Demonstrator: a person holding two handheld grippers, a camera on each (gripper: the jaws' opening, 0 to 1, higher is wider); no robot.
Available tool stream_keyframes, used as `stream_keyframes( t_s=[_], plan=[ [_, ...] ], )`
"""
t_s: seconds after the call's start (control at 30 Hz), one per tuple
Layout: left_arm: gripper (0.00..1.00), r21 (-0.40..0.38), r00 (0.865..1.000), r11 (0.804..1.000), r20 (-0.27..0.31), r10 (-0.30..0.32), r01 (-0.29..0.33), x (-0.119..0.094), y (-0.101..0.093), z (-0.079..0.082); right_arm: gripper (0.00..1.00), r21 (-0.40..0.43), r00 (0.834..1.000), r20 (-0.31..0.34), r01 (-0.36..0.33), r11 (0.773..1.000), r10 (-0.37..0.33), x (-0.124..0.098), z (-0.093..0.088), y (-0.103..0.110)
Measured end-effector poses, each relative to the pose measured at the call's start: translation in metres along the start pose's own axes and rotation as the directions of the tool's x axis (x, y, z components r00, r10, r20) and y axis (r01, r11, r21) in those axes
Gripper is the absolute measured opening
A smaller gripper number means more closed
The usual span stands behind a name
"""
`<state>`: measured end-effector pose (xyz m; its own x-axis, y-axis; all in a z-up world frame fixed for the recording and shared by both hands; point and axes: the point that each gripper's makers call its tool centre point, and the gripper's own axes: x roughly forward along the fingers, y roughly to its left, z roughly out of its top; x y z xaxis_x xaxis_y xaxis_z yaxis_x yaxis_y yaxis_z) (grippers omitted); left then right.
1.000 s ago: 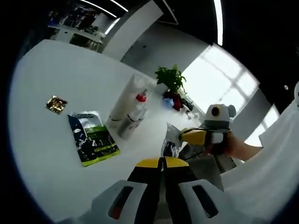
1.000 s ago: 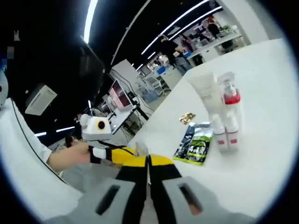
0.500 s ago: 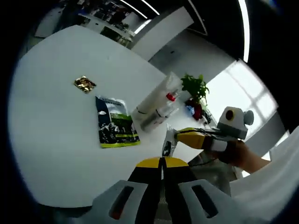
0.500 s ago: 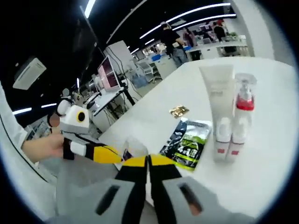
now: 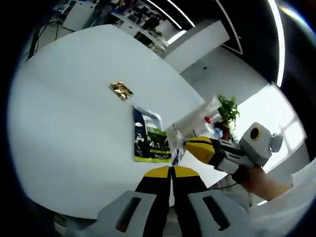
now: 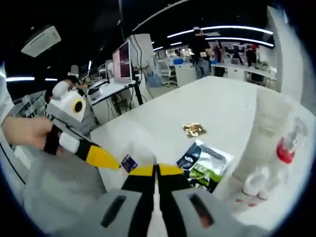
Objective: Arrange the skincare products in the storage area until every visible bottle or jar stands upright without overlapping.
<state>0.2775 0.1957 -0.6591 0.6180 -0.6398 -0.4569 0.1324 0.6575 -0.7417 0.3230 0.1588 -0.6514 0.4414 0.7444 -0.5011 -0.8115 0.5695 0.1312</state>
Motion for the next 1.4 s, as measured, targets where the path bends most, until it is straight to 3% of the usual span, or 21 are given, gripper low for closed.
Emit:
stream_keyframes(
  t_s=[0.17, 0.57, 0.93, 1.2, 1.4],
  plan=[
    [0.0, -0.026, 0.999, 0.999, 0.01, 0.034, -0.034, 0.001, 0.016, 0.008, 0.01, -0.036, 1.0, -0.013, -0.001, 0.999, 0.001, 0.02, 0.002, -0.002],
    [0.0, -0.089, 0.994, 0.99, 0.013, 0.108, -0.107, 0.006, 0.06, 0.028, 0.01, -0.035, 0.998, -0.06, -0.028, 0.999, 0.026, 0.065, 0.004, -0.006],
    [0.0, -0.119, 0.988, 0.981, -0.04, 0.15, -0.154, 0.02, 0.086, 0.023, 0.01, -0.084, 0.99, -0.138, -0.03, 0.996, 0.018, 0.094, -0.017, -0.012],
    [0.0, -0.08, 0.978, 0.977, -0.081, 0.19, -0.197, 0.03, 0.1, 0.02, 0.01, -0.111, 0.984, -0.177, -0.03, 0.993, 0.01, 0.106, -0.028, -0.019],
    [0.0, 0.024, 0.966, 0.972, -0.11, 0.234, -0.233, 0.034, 0.106, 0.02, 0.01, -0.168, 0.977, -0.212, -0.036, 0.985, -0.001, 0.113, -0.036, -0.022]
  ],
)
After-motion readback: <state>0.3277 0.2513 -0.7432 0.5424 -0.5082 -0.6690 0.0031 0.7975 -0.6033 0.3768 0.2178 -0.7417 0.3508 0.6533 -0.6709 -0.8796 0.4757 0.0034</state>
